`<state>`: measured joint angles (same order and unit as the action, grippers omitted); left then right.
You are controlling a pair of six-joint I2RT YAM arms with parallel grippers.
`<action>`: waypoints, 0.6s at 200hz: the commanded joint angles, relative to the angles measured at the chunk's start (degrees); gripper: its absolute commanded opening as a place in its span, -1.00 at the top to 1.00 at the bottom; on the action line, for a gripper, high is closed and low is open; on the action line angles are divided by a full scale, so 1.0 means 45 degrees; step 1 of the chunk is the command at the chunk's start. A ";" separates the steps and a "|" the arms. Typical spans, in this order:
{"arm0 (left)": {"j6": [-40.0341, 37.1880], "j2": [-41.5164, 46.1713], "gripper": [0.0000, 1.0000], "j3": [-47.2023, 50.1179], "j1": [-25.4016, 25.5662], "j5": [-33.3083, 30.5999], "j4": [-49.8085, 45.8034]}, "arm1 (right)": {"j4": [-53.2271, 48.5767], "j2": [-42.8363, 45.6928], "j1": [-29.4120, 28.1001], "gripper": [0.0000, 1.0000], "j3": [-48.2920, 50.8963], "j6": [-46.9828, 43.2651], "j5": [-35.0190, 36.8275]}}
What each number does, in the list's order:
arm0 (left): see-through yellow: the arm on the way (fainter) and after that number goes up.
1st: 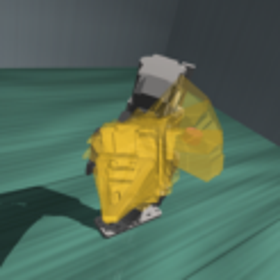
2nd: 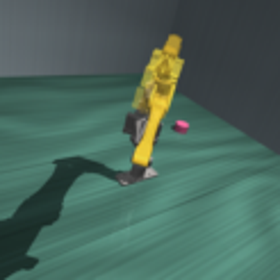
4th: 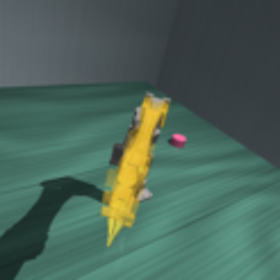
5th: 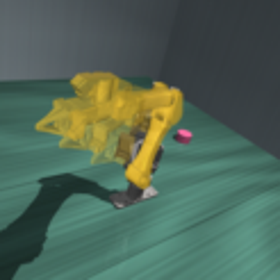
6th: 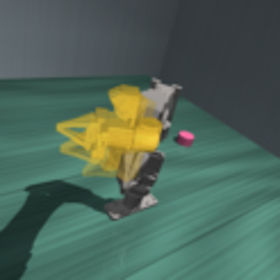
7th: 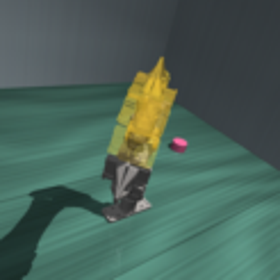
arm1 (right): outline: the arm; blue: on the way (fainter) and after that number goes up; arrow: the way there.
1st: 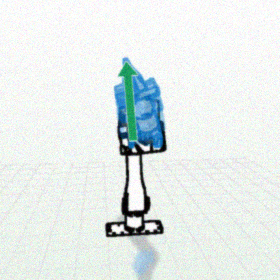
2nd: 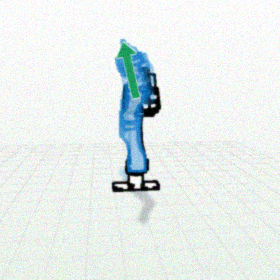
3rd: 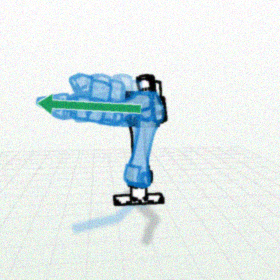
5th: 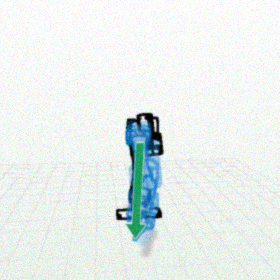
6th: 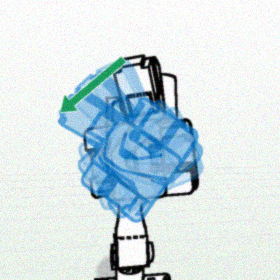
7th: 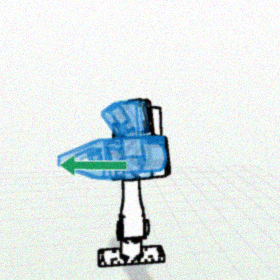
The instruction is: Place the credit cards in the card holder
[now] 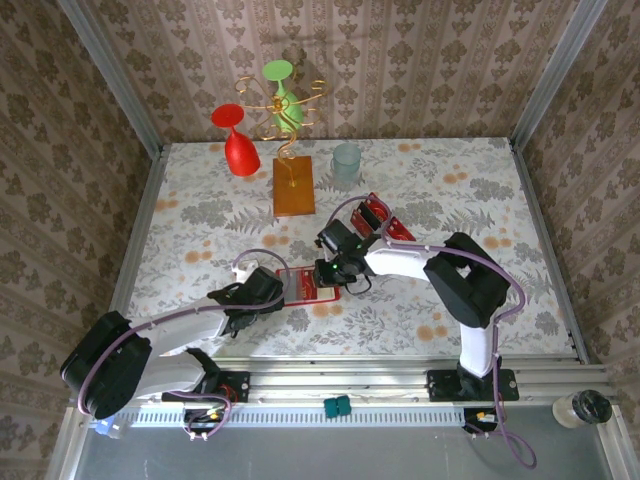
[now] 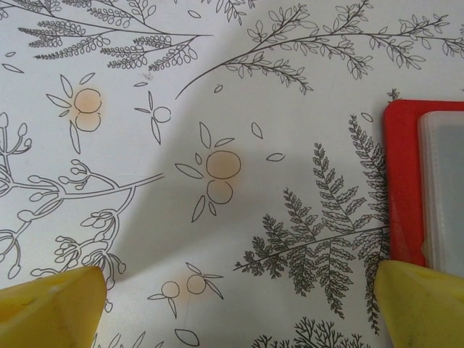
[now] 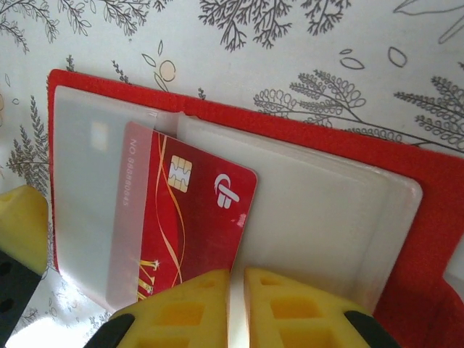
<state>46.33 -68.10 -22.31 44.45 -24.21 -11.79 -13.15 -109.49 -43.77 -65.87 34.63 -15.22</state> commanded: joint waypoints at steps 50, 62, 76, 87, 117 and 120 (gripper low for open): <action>-0.0029 -0.0239 -0.92 0.0328 -0.0141 0.0145 0.0177 | -0.0618 -0.0878 -0.0536 0.71 -0.0936 -0.0235 -0.0003; -0.0026 -0.0261 -0.93 0.0348 -0.0131 0.0164 0.0217 | -0.0660 -0.0922 -0.0595 0.71 -0.1021 -0.0233 -0.0015; -0.0011 -0.0278 -0.93 0.0386 -0.0131 0.0184 0.0276 | -0.0675 -0.0999 -0.0670 0.71 -0.1129 -0.0225 -0.0025; -0.0013 -0.0300 -0.93 0.0386 -0.0135 0.0203 0.0294 | -0.0694 -0.1009 -0.0740 0.71 -0.1226 -0.0214 -0.0051; -0.0004 -0.0297 -0.93 0.0440 -0.0133 0.0223 0.0316 | -0.0875 -0.1209 -0.0955 0.71 -0.1661 -0.0253 -0.0122; -0.0002 -0.0302 -0.93 0.0444 -0.0131 0.0223 0.0316 | -0.0893 -0.1251 -0.0976 0.70 -0.1709 -0.0250 -0.0114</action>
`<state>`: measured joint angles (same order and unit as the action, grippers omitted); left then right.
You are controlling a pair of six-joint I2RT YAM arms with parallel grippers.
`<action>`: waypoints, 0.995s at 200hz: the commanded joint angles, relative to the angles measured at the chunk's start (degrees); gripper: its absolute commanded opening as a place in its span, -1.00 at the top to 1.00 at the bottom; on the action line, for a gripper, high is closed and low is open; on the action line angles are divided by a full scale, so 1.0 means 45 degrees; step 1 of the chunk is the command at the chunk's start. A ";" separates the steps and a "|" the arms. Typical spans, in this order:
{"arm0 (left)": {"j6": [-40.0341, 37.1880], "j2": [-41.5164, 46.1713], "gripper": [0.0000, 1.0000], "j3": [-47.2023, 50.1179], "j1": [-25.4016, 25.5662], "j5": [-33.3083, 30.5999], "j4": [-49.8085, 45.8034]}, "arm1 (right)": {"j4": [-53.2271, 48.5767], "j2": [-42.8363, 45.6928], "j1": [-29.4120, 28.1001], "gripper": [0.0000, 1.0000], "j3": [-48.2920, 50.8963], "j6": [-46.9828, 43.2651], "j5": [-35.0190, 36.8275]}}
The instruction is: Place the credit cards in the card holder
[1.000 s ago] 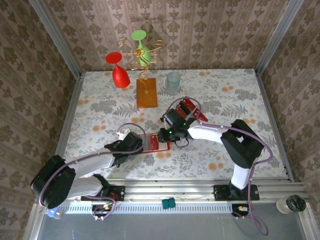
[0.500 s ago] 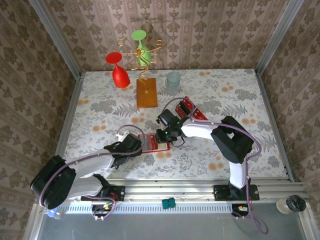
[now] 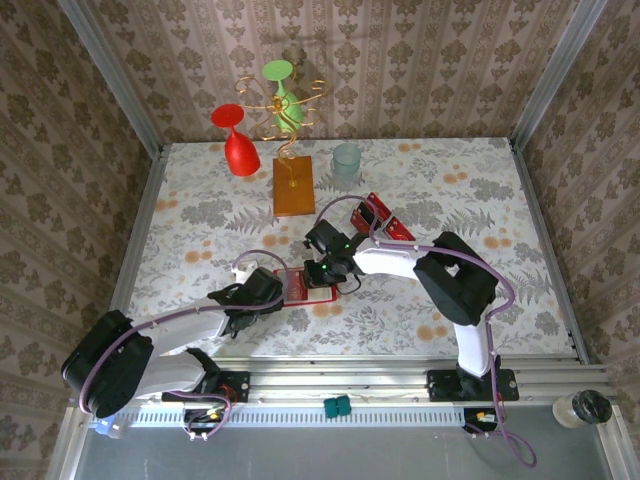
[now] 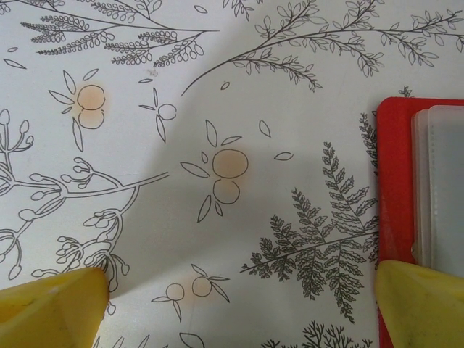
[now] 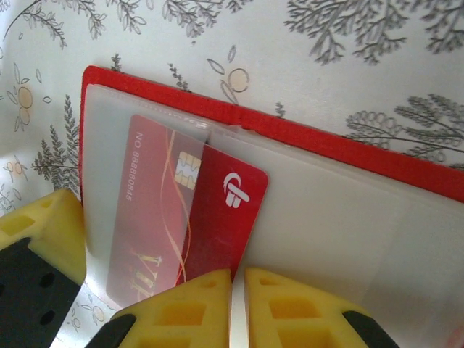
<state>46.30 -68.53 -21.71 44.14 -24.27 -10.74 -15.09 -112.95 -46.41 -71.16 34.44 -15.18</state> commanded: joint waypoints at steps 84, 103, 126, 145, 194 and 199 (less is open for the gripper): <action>0.0081 0.0514 -0.93 0.0246 -0.0070 0.0161 -0.0414 | -0.0820 -0.0277 -0.0573 0.71 -0.1003 -0.0375 -0.0010; 0.0169 0.1095 -0.93 0.0307 -0.0211 -0.0033 -0.0707 | -0.1055 0.0300 -0.0492 0.71 -0.0891 -0.0498 0.0572; 0.0238 0.1401 -0.93 0.0333 -0.0623 -0.0013 -0.0971 | -0.1307 0.0663 -0.0409 0.71 -0.0881 -0.0663 0.1042; 0.0137 0.1232 -0.93 0.0324 -0.0961 0.0222 -0.0932 | -0.1465 0.0541 -0.0415 0.72 -0.1018 -0.0801 0.1003; 0.0003 0.0390 -0.93 0.0072 -0.1199 0.0510 -0.0879 | -0.1189 0.0024 -0.0510 0.76 -0.1135 -0.0699 0.0527; -0.0010 0.0334 -0.93 0.0079 -0.1215 0.0544 -0.0862 | -0.1173 -0.0017 -0.0540 0.77 -0.1144 -0.0681 0.0504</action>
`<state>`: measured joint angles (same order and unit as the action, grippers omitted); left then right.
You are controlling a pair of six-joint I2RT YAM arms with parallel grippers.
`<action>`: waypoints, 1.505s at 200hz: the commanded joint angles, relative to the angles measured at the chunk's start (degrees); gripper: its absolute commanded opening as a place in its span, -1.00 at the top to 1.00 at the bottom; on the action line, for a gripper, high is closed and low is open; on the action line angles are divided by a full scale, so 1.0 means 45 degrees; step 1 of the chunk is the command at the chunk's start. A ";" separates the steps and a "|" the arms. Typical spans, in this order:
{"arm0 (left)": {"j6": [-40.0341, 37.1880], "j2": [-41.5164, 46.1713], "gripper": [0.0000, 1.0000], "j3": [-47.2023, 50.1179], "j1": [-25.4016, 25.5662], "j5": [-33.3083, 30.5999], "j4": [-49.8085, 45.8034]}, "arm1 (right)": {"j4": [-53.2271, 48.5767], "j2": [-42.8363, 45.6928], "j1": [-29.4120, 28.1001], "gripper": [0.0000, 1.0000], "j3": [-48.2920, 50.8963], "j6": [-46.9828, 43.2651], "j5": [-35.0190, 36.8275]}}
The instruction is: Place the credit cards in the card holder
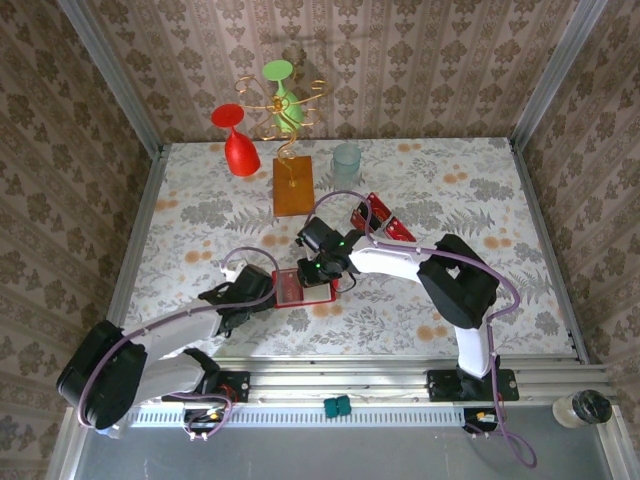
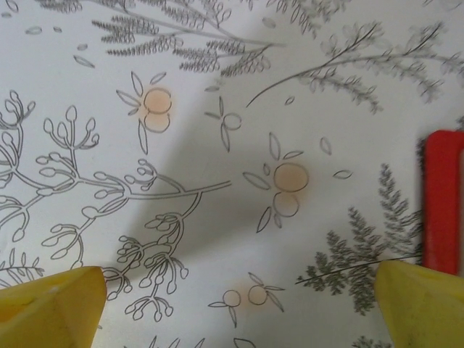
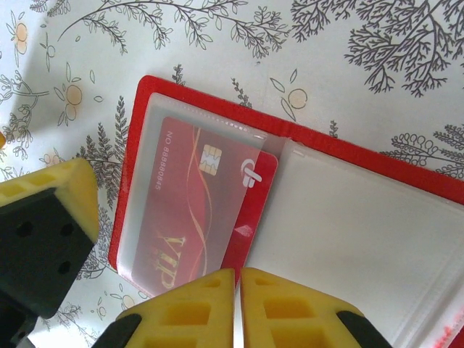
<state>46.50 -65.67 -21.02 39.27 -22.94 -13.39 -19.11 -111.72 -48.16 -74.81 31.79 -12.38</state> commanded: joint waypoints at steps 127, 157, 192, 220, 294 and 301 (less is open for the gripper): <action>-0.0293 -0.1074 -0.92 -0.0291 -0.0170 0.0664 0.0180 | -0.0105 -0.1374 -0.0580 0.81 -0.0880 0.0290 -0.0605; -0.0294 -0.1129 -0.91 -0.0296 -0.0171 0.0720 0.0238 | -0.0050 -0.1512 -0.0579 0.81 -0.1013 0.0376 -0.0777; -0.0304 -0.1130 -0.91 -0.0340 -0.0153 0.0737 0.0238 | -0.0003 -0.1555 -0.0582 0.81 -0.1217 0.0455 -0.1190; -0.0319 -0.1093 -0.91 -0.0413 -0.0168 0.0712 0.0090 | -0.0040 -0.1113 -0.0465 0.81 -0.1116 0.0413 -0.1100; -0.0334 -0.1051 -0.91 -0.0408 -0.0162 0.0717 0.0086 | -0.0532 -0.0271 -0.0120 0.81 -0.0460 0.0074 -0.0100; -0.0334 -0.1051 -0.91 -0.0408 -0.0182 0.0711 0.0087 | -0.0462 -0.0304 -0.0122 0.81 -0.0347 0.0127 -0.0100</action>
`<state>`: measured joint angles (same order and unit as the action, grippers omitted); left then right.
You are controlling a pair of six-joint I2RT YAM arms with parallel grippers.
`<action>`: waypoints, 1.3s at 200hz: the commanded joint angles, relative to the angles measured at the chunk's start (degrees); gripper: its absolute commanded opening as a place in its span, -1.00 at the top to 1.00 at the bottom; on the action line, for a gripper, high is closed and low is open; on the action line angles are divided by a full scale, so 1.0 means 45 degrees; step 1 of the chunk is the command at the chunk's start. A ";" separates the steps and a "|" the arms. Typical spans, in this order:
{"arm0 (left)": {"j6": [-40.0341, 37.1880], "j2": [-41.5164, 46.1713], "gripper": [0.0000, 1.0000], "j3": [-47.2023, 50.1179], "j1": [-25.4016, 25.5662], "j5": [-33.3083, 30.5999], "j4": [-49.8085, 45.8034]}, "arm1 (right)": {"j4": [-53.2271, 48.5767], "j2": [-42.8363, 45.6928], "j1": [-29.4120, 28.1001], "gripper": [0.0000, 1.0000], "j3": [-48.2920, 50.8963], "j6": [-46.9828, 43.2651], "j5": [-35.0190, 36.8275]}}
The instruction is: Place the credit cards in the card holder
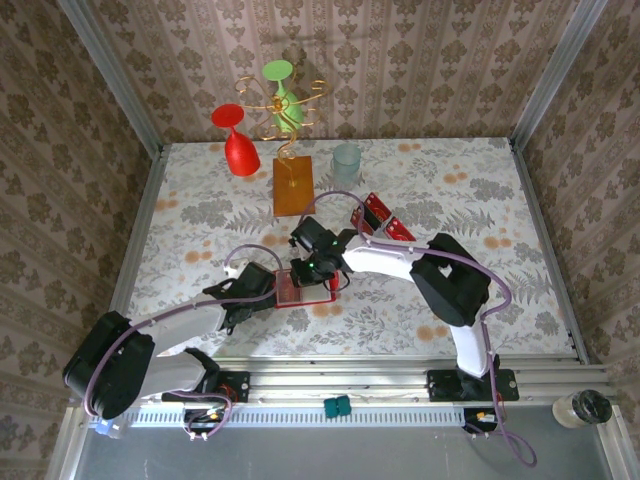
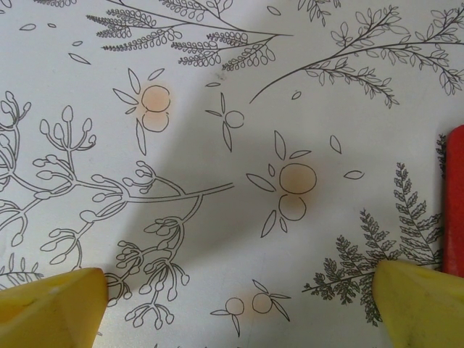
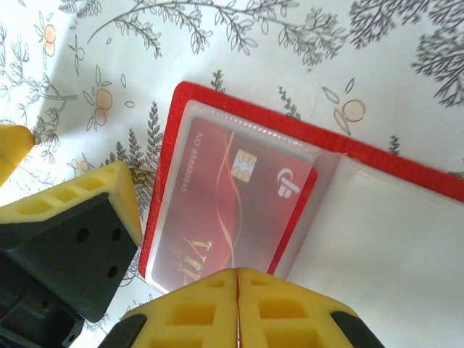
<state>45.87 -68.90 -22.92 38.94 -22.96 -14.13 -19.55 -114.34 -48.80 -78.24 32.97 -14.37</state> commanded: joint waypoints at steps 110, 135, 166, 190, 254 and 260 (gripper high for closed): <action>-0.0213 -0.0352 -0.91 0.0072 -0.0080 0.0766 0.0289 | 0.0008 -0.0852 -0.0234 0.83 -0.0041 0.0121 -0.0205; -0.0196 -0.0352 -0.91 0.0093 -0.0083 0.0779 0.0344 | -0.0117 -0.1007 -0.0299 0.83 -0.0268 0.0088 -0.0244; -0.0210 -0.0314 -0.91 0.0094 -0.0095 0.0843 0.0353 | -0.0293 -0.0863 -0.0315 0.85 -0.0329 -0.0020 -0.0273; -0.0210 -0.0020 -0.91 -0.0002 -0.0087 0.0869 0.0104 | -0.0517 -0.0123 -0.0238 0.83 -0.0063 -0.0166 -0.0070; -0.0513 0.1971 -0.97 -0.0598 -0.0118 0.0686 -0.1113 | -0.1052 0.3256 0.0218 0.08 0.2080 -0.0234 0.1939; -0.0589 0.2090 -0.99 -0.0627 -0.0135 0.0737 -0.1113 | -0.1151 0.3452 0.0275 -0.03 0.2300 -0.0247 0.2218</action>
<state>45.10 -62.13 -23.64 38.83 -20.53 -16.53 -21.39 -103.57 -48.53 -71.40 32.69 -10.72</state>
